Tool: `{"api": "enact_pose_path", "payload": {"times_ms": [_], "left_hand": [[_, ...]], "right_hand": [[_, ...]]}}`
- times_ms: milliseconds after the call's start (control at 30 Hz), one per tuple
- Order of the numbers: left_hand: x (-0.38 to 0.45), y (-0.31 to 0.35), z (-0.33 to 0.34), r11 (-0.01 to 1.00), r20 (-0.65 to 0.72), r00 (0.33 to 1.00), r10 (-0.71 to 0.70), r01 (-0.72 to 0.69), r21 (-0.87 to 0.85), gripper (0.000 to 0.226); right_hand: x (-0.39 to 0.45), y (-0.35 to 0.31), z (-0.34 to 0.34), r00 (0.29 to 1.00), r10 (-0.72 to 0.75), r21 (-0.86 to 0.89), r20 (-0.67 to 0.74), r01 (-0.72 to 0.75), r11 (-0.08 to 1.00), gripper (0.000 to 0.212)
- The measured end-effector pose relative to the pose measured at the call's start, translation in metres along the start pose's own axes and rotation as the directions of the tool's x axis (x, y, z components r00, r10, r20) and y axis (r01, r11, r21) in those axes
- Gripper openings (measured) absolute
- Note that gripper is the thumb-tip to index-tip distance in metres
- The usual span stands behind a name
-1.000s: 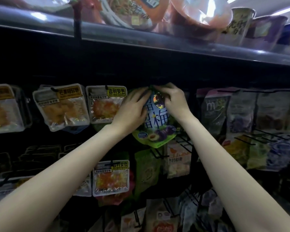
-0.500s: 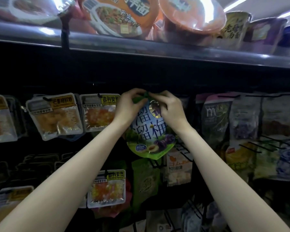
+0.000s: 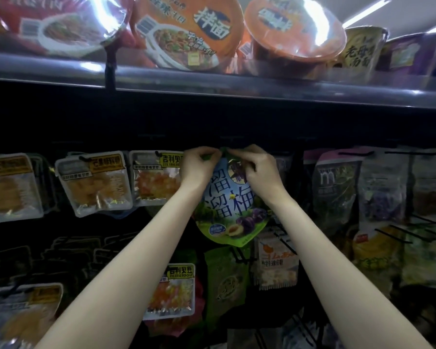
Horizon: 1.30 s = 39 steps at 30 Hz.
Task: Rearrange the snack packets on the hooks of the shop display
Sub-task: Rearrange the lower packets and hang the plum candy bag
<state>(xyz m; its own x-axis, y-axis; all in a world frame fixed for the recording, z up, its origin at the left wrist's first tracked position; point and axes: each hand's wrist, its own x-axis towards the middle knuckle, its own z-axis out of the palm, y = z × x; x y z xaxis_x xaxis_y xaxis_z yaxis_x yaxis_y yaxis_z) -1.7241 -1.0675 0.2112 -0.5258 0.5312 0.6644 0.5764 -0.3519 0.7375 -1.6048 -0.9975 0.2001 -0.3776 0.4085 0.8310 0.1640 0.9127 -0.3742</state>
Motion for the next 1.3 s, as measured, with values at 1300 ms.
{"api": "enact_pose_path", "payload": {"times_ms": [1300], "left_hand": [[-0.172,-0.168,-0.024,0.533,0.512,0.859,0.022,-0.444,0.720,0.050]], "right_hand": [[-0.235,0.113,0.091,0.540,0.708,0.129,0.456,-0.827,0.547,0.069]]}}
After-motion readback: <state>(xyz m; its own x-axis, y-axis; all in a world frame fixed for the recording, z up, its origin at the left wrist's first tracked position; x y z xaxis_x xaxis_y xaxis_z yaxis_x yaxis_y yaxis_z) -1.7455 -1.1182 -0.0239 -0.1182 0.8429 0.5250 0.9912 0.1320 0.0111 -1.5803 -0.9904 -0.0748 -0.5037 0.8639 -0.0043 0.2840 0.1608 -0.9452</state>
